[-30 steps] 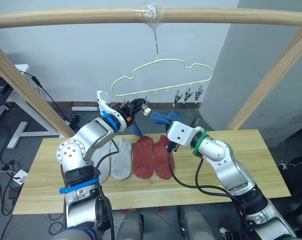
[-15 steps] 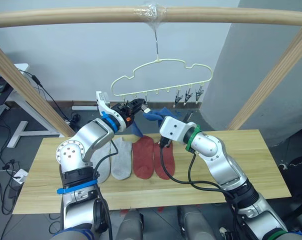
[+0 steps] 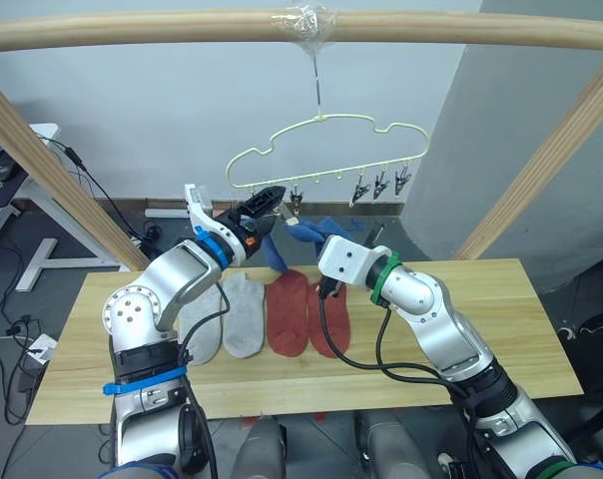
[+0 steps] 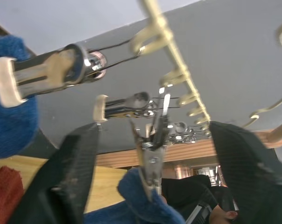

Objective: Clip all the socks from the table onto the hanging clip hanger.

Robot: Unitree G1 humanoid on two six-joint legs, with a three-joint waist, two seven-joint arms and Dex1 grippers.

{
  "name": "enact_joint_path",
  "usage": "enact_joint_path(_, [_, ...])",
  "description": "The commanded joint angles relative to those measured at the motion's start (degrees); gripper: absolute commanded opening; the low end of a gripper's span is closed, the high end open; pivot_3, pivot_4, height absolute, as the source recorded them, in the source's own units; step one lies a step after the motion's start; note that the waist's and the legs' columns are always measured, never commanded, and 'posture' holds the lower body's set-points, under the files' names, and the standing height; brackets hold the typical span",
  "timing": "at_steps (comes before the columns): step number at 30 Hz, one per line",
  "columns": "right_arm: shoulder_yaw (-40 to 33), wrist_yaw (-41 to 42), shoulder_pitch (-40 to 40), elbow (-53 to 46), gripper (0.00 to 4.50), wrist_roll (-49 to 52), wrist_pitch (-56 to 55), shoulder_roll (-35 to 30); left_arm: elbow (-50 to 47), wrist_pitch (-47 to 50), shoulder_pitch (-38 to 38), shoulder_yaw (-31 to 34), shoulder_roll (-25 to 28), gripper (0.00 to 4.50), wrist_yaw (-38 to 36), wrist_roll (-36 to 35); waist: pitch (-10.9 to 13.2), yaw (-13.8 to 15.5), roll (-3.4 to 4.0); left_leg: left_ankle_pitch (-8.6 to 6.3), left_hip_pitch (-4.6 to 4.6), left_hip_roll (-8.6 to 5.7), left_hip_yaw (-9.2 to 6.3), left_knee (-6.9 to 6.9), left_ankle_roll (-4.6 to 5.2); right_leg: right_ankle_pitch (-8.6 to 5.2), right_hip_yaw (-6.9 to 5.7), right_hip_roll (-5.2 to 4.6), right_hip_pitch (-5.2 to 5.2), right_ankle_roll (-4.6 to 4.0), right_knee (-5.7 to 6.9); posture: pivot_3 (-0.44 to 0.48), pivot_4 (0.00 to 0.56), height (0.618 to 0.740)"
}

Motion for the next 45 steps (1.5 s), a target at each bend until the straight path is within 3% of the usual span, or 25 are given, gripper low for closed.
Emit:
enact_joint_path(1, [-0.2,-0.6,-0.3,1.6,0.00,2.0,-0.8,2.1,-5.7,1.2,3.1,1.2,5.6,4.45,1.0,-9.5,0.0,-0.3,0.00,0.00,0.00,0.02,0.00,-0.01,0.00,0.00,0.00,0.00,-0.02,-0.01,0.01,0.028,0.171,0.740])
enact_joint_path(3, [-0.7,-0.4,0.1,2.9,0.00,3.0,-1.0,2.8,-7.9,3.0,4.9,-0.2,9.7,4.45,-0.6,-10.5,0.0,-0.2,-0.02,0.00,-0.01,0.03,-0.02,-0.02,0.00,0.00,-0.01,0.01,-0.06,-0.02,0.05,0.028,0.171,0.740])
enact_joint_path(6, [-1.7,-0.3,0.6,4.0,0.71,5.3,-0.5,4.1,-10.6,4.7,6.6,-2.2,15.2,4.50,-4.5,-9.7,0.0,0.3,-0.04,-0.02,-0.04,0.01,-0.03,-0.01,0.04,0.06,-0.02,0.00,-0.06,-0.11,0.03,0.038,0.169,0.740])
enact_joint_path(12, [-4.9,2.2,3.2,2.7,2.78,13.9,7.1,7.8,-15.0,5.1,7.1,-5.2,23.1,4.50,-15.2,0.6,-0.1,1.0,-0.13,-0.01,-0.06,0.00,-0.07,-0.01,0.04,-0.01,-0.07,0.01,-0.04,-0.22,0.03,0.058,0.172,0.740])
enact_joint_path(17, [-6.9,3.6,6.0,-0.4,4.48,16.6,10.3,5.6,-19.4,1.4,8.7,-9.5,23.1,4.50,-21.6,12.6,-0.1,0.9,-0.12,-0.01,-0.09,0.00,-0.04,-0.02,0.04,-0.02,-0.05,0.00,-0.07,-0.26,0.01,0.056,0.179,0.740])
enact_joint_path(25, [-12.9,6.8,8.7,-6.3,4.48,23.7,12.9,0.0,-25.1,-17.2,12.2,-23.3,21.8,4.50,-33.4,47.4,-0.1,0.9,-0.12,-0.01,-0.08,0.01,0.00,-0.04,0.04,-0.19,-0.03,0.01,-0.09,-0.39,0.02,0.038,0.188,0.740])
enact_joint_path(28, [-16.5,9.0,10.0,-10.0,4.50,27.1,13.1,-3.5,-22.5,-26.5,12.5,-27.9,15.5,3.94,-33.7,58.0,-0.1,1.0,-0.12,-0.02,-0.11,-0.01,0.06,-0.05,0.05,-0.21,0.00,-0.03,-0.08,-0.40,-0.03,0.027,0.192,0.740])
enact_joint_path(31, [-19.9,10.5,10.1,-13.5,4.50,32.6,15.5,-4.9,-17.5,-34.1,11.0,-32.7,11.1,3.02,-32.0,70.5,-0.1,0.9,-0.12,-0.02,-0.18,-0.02,0.04,0.00,0.05,-0.18,-0.01,-0.04,-0.08,-0.36,-0.08,0.016,0.197,0.740])
enact_joint_path(32, [-20.6,11.0,10.2,-14.4,4.50,34.1,15.8,-5.2,-15.9,-35.0,10.7,-33.4,9.5,2.74,-32.1,72.0,-0.1,0.9,-0.12,-0.02,-0.16,-0.02,0.03,-0.01,0.06,-0.18,-0.01,-0.03,-0.08,-0.36,-0.04,0.004,0.199,0.740])
enact_joint_path(40, [-24.5,10.4,6.7,-17.3,4.50,41.6,18.9,-6.9,-2.2,-44.0,6.3,-32.3,-1.1,2.74,-28.3,83.2,-0.1,0.5,-0.11,-0.02,-0.11,-0.01,0.05,0.00,0.09,-0.03,0.01,-0.02,-0.08,-0.07,0.01,-0.026,0.206,0.740])
enact_joint_path(45, [-24.9,9.9,3.9,-18.3,4.50,44.9,21.1,-8.1,6.2,-49.3,2.5,-31.3,-5.1,2.74,-27.1,88.0,-0.1,0.5,-0.11,-0.01,-0.14,-0.02,0.04,0.04,0.09,0.02,0.00,-0.02,-0.07,0.00,0.00,-0.042,0.208,0.740])
